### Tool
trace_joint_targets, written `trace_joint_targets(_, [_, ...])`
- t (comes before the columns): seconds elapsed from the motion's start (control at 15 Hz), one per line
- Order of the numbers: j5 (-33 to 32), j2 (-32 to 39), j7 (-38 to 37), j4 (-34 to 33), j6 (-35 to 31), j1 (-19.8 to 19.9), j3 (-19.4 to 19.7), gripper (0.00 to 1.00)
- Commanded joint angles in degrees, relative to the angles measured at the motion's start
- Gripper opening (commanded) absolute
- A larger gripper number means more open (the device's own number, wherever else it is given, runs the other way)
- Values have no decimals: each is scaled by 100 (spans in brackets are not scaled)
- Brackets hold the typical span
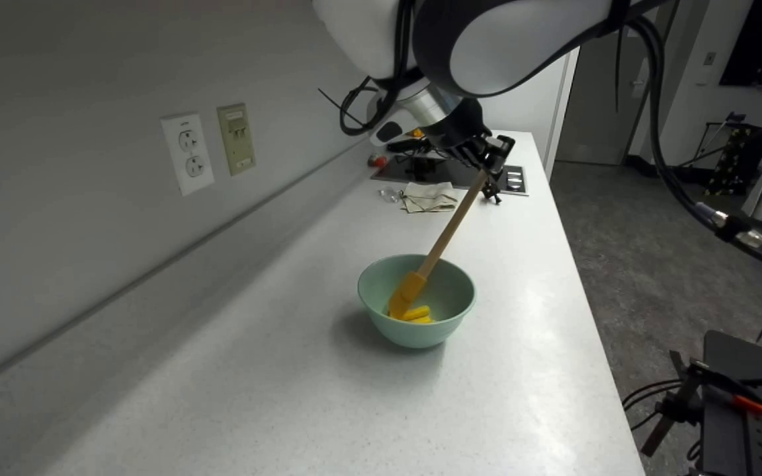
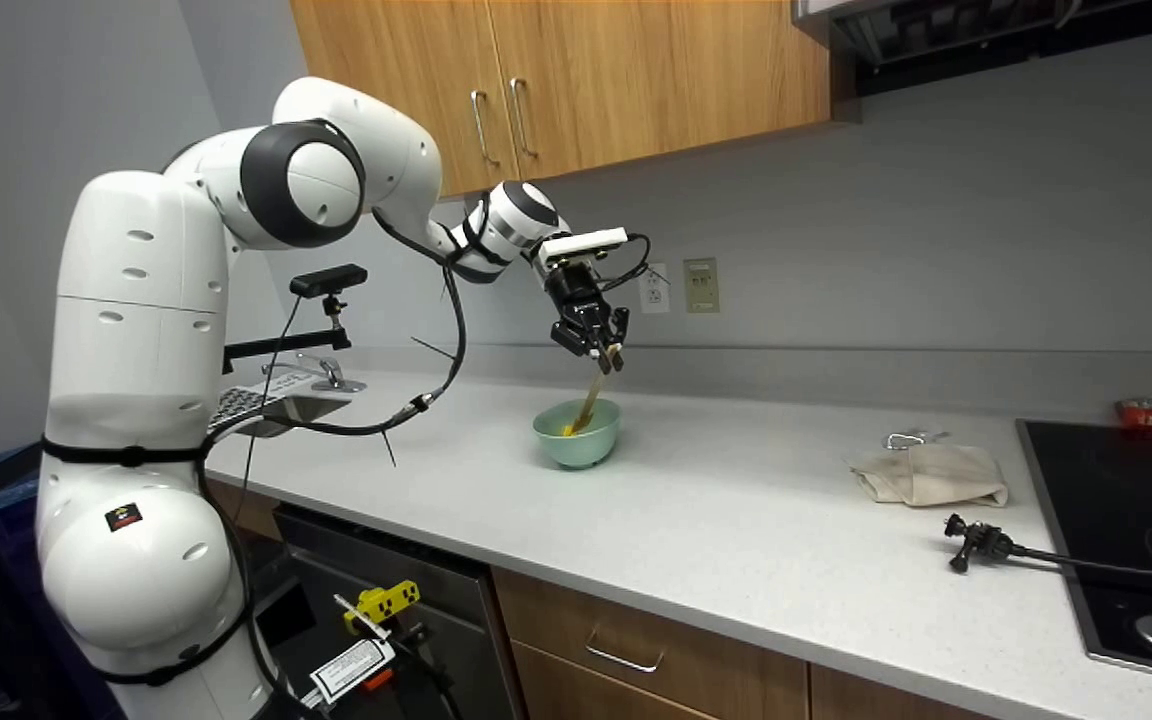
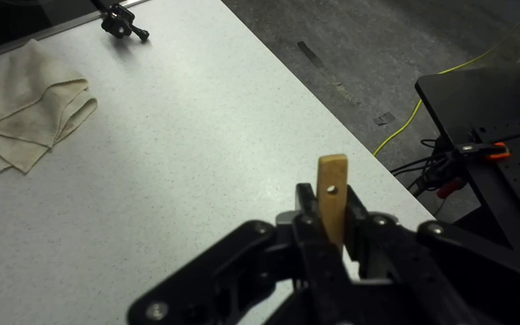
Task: Use the ladle to stir in the bowl
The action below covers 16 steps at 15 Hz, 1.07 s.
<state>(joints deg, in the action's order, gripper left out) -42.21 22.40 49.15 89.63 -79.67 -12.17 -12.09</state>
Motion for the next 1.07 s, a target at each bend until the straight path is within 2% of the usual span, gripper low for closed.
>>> trace_joint_targets(0.0, [-176, -162, 4, 70, 200, -43, 65, 4])
trace_joint_targets(0.27, [-518, 18, -60, -36, 374, -47, 104, 4])
trace_joint_targets(0.53, [-384, 243, -38, -160, 302, -14, 91, 4])
trace_joint_targets(1.0, [241, 187, 41, -70, -564, 50, -49, 4])
